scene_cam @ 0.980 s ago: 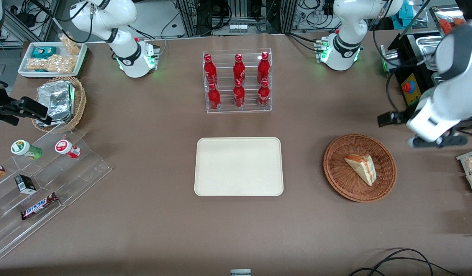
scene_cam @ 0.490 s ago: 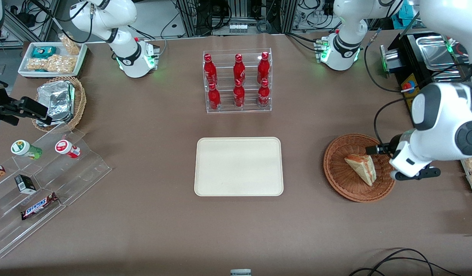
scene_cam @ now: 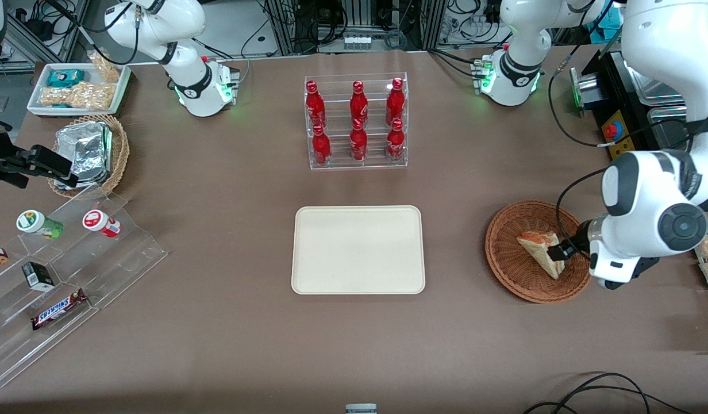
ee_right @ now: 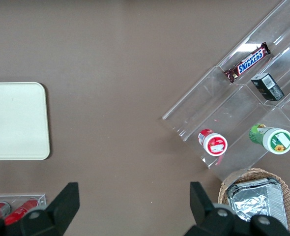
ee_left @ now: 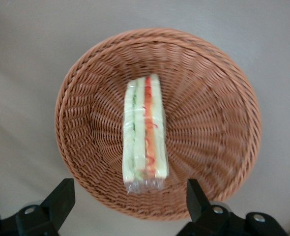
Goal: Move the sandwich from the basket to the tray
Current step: 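Lower the open left gripper around the wrapped sandwich and close it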
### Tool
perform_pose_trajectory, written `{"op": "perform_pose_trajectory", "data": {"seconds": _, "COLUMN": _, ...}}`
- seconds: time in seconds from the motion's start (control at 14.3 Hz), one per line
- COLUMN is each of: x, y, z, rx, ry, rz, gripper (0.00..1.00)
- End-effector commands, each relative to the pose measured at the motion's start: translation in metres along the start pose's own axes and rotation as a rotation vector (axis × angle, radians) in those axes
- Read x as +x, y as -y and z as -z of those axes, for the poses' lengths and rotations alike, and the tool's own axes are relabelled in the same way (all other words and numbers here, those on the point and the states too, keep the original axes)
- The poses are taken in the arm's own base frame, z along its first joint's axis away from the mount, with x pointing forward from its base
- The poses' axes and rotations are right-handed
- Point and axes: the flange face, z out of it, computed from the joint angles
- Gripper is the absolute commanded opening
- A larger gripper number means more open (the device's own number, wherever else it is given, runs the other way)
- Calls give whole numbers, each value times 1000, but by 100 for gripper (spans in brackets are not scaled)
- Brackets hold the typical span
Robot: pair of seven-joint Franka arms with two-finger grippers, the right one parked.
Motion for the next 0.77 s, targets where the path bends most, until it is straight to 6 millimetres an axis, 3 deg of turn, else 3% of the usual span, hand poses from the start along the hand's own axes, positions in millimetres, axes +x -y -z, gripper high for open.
{"op": "perform_pose_trajectory", "data": {"seconds": 0.0, "x": -9, "y": 4, "z": -26, "rx": -9, "ry": -34, "rz": 93, "gripper": 100}}
{"op": "perform_pose_trajectory", "data": {"seconds": 0.21, "x": -14, "y": 3, "z": -55, "rx": -53, "ry": -67, "rz": 176, "gripper": 100}}
{"op": "perform_pose_trajectory", "data": {"seconds": 0.42, "x": -16, "y": 2, "z": -65, "rx": -51, "ry": -39, "rz": 234, "gripper": 98}}
{"op": "perform_pose_trajectory", "data": {"seconds": 0.49, "x": -16, "y": 2, "z": -73, "rx": -39, "ry": -26, "rz": 262, "gripper": 77}}
{"op": "perform_pose_trajectory", "data": {"seconds": 0.56, "x": -18, "y": 3, "z": -78, "rx": -32, "ry": -20, "rz": 271, "gripper": 46}}
{"op": "perform_pose_trajectory", "data": {"seconds": 0.63, "x": -19, "y": 4, "z": -75, "rx": -32, "ry": -20, "rz": 267, "gripper": 21}}
{"op": "perform_pose_trajectory", "data": {"seconds": 0.7, "x": -19, "y": 4, "z": -73, "rx": -27, "ry": -17, "rz": 262, "gripper": 12}}
